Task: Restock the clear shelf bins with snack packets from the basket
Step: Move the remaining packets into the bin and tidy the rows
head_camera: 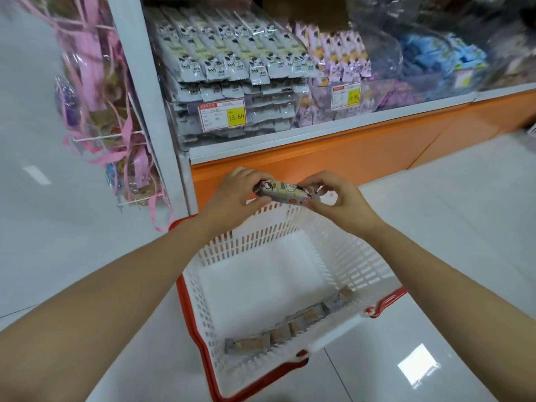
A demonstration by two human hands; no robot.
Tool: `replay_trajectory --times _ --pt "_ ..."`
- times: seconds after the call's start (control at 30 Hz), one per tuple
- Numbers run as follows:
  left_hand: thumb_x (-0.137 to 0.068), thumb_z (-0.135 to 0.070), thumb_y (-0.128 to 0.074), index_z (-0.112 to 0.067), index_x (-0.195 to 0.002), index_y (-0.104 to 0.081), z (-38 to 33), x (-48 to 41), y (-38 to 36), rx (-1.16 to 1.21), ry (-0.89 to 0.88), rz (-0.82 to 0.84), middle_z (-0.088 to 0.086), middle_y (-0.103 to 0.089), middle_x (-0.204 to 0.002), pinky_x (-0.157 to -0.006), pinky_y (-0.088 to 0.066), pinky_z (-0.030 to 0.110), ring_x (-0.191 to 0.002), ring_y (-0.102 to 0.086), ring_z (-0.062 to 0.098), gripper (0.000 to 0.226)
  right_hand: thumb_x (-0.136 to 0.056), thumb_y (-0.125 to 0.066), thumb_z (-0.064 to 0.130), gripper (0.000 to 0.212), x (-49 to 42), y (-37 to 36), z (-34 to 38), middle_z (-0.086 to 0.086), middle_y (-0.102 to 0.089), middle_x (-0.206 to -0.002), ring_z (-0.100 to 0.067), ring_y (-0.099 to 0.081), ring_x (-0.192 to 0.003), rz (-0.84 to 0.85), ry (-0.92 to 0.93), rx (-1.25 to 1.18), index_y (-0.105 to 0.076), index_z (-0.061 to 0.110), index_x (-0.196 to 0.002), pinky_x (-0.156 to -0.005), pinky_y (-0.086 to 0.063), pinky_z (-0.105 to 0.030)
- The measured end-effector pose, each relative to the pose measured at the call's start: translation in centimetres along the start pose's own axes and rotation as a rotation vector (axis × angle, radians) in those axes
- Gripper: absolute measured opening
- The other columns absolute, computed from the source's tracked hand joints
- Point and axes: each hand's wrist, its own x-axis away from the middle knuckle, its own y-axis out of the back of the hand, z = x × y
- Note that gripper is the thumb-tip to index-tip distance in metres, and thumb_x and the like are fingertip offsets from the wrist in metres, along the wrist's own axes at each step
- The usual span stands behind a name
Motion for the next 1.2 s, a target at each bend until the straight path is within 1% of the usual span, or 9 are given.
replay_trajectory --times 0.1,0.3,0.57,0.67,0.8,0.93,1.0,1.13,1.2 --pt "-0.094 -0.034 -0.052 -0.015 -0.132 -0.054 -1.8 -0.8 2.6 -0.106 -0.089 -0.179 0.003 -0.056 -0.127 -0.098 -0.033 0.032 -0.12 -0.044 0.019 0.043 -0.083 -0.075 0.008 0.026 -1.3 1.7 2.1 0.002 -0.067 -0.104 -0.012 -0.06 -0.092 -0.058 0.049 -0.064 -0.068 0.019 -0.106 -0.082 -0.048 -0.026" --pt "-0.086 -0.014 -0.05 -0.008 -0.128 -0.056 -4.6 -2.9 8.4 -0.305 -0.143 -0.509 0.01 -0.055 -0.131 -0.114 -0.021 0.032 -0.128 -0.043 0.025 0.043 -0.083 -0.075 0.008 0.024 -4.4 5.4 6.2 -0.003 -0.065 -0.099 -0.013 -0.054 -0.082 -0.265 0.156 -0.171 -0.067 0.008 -0.105 -0.079 -0.046 -0.025" --pt "-0.09 -0.032 -0.045 -0.012 -0.141 -0.046 -3.1 -6.0 12.6 -0.586 0.081 -0.356 0.013 -0.04 -0.15 -0.119 -0.014 0.053 -0.144 -0.026 0.033 0.055 -0.083 -0.076 0.012 0.028 -10.6 7.8 9.3 -0.006 -0.065 -0.108 -0.017 -0.059 -0.097 -0.383 0.186 -0.013 -0.065 0.014 -0.109 -0.088 -0.05 -0.025" --pt "-0.091 -0.043 -0.03 -0.014 -0.144 -0.043 -2.6 -6.8 13.3 -0.642 0.143 -0.287 0.012 -0.042 -0.15 -0.119 -0.016 0.052 -0.142 -0.031 0.032 0.061 -0.082 -0.076 0.016 0.028 -12.7 7.8 9.4 -0.002 -0.064 -0.104 -0.014 -0.056 -0.094 -0.417 0.156 0.013 -0.065 0.016 -0.109 -0.083 -0.049 -0.022" --pt "-0.095 -0.044 -0.036 -0.016 -0.142 -0.045 -2.4 -7.4 13.2 -0.684 0.152 -0.287 0.009 -0.047 -0.147 -0.114 -0.025 0.05 -0.137 -0.039 0.029 0.055 -0.084 -0.075 0.017 0.025 -14.5 7.1 9.3 0.001 -0.062 -0.1 -0.011 -0.052 -0.088 -0.414 0.089 0.043 -0.066 0.017 -0.107 -0.074 -0.045 -0.02" --pt "-0.091 -0.044 -0.03 -0.018 -0.131 -0.055 -2.2 -7.6 13.8 -0.649 0.116 -0.341 0.007 -0.057 -0.134 -0.105 -0.033 0.046 -0.126 -0.048 0.026 0.054 -0.086 -0.072 0.013 0.021 -15.2 6.8 9.2 0.012 -0.057 -0.096 -0.009 -0.049 -0.085 -0.408 0.091 0.068 -0.066 0.017 -0.106 -0.069 -0.041 -0.008" --pt "-0.09 -0.043 -0.033 -0.016 -0.129 -0.057 -2.2 -7.9 13.8 -0.625 0.079 -0.375 0.007 -0.058 -0.131 -0.105 -0.032 0.045 -0.125 -0.048 0.027 0.053 -0.087 -0.07 0.01 0.022 -15.2 7.0 9.1 0.006 -0.06 -0.101 -0.011 -0.051 -0.089 -0.382 0.094 0.035 -0.065 0.016 -0.107 -0.071 -0.041 -0.007" --pt "-0.094 -0.034 -0.038 -0.012 -0.136 -0.052 -3.2 -9.2 13.3 -0.404 -0.043 -0.423 0.007 -0.055 -0.136 -0.11 -0.029 0.044 -0.133 -0.041 0.027 0.05 -0.083 -0.063 0.005 0.024 -14.6 7.6 8.8 0.001 -0.063 -0.109 -0.022 -0.057 -0.105 -0.322 0.114 -0.161 -0.064 0.012 -0.106 -0.092 -0.051 -0.047" --pt "-0.097 -0.032 -0.033 -0.01 -0.138 -0.052 -4.4 -9.9 13.3 -0.242 -0.038 -0.422 0.006 -0.059 -0.13 -0.108 -0.031 0.043 -0.129 -0.043 0.024 0.05 -0.082 -0.061 0.002 0.024 -14.1 7.9 9.0 0.003 -0.063 -0.106 -0.027 -0.058 -0.106 -0.305 0.121 -0.238 -0.064 0.01 -0.105 -0.093 -0.05 -0.053"
